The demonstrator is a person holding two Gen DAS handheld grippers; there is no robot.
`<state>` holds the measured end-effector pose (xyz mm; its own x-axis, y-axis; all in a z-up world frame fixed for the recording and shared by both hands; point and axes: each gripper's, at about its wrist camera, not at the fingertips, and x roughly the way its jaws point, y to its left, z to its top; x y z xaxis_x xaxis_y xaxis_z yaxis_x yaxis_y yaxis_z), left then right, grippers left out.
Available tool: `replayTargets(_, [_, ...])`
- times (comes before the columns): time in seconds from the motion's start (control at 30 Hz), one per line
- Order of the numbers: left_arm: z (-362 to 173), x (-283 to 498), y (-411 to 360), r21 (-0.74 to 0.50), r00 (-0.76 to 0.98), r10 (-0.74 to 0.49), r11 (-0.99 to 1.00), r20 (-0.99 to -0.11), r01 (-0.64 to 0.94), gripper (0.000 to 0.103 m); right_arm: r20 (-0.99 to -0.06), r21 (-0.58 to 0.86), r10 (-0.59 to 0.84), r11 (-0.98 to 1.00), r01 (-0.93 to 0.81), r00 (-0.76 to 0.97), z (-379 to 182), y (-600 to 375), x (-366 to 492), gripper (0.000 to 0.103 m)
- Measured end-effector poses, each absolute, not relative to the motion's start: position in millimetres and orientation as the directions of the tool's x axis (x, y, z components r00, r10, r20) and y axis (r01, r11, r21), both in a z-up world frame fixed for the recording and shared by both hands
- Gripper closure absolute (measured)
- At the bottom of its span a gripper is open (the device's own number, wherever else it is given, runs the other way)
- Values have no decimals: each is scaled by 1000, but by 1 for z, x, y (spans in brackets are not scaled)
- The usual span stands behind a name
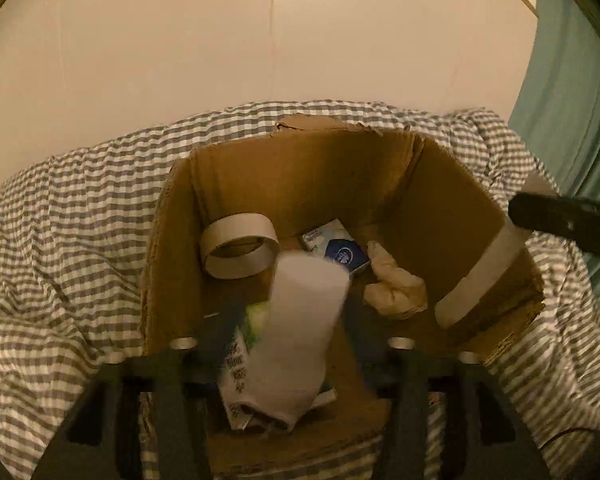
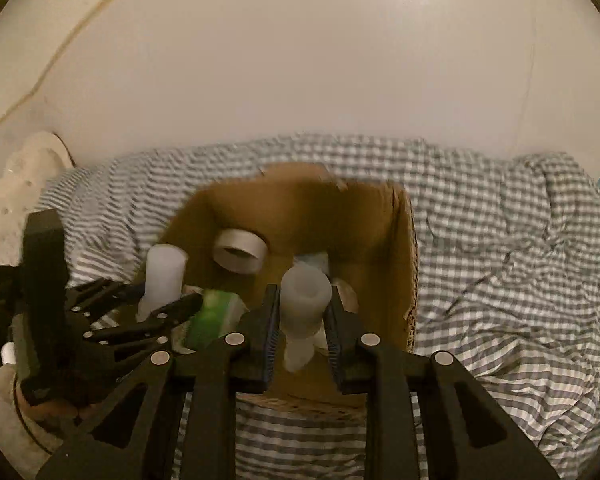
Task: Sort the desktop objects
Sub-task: 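Place the plug adapter and white cap into the cardboard box, opening both tools, then grasp the cotton swab cup with the left tool while the right tool grasps a printed packet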
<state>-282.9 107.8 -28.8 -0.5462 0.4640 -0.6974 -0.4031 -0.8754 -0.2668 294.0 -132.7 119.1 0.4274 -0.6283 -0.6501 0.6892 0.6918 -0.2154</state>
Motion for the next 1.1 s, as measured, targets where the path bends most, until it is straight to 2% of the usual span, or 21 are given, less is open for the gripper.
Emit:
replayTargets(0.03, [-27,-281,108,-252,-563,449,-884,-693,-395,15,-651,-201,-623,692,694,433,119,-136,293,71])
replayTargets(0.07, [-24,-279,106,-238,-589,430,-895,-684,-378,10,-648,-186,-621,691,699,442,121,-138,289,52])
replayTargets(0.13, [-15,-276,97,-231,-608,415,-904,-676,-360,10,-613,-170,-646,670,723,455,131,-136,279,37])
replayTargets(0.27, [1,-261,71,-245,-612,406,-911,-679,-333,9,-559,-195,-688,652,733,463,156,-112,267,37])
replayTargets(0.4, [11,-223,41,-207,-627,364,-928,-688,-311,7,-528,-182,-687,665,724,499,175,-63,251,37])
replayTargets(0.53, [2,-171,8,-198,-604,343,-935,-719,-296,6,-526,-186,-657,709,680,540,166,-8,229,37])
replayTargets(0.6, [-10,-145,-7,-208,-583,340,-937,-738,-282,6,-531,-178,-641,724,666,555,150,17,214,33])
replayTargets(0.77, [-61,-83,-24,-248,-493,344,-936,-799,-251,6,-610,-197,-610,735,649,505,82,58,180,33])
replayTargets(0.9, [-99,-47,-16,-264,-404,352,-930,-845,-257,6,-714,-139,-527,752,644,461,28,70,162,33])
replayTargets(1.03, [-111,-20,-3,-259,-342,362,-914,-867,-313,6,-795,-79,-421,785,615,436,-12,79,154,33])
replayTargets(1.1, [-109,-11,0,-246,-347,364,-908,-865,-340,6,-831,-101,-399,793,600,387,-29,84,156,33])
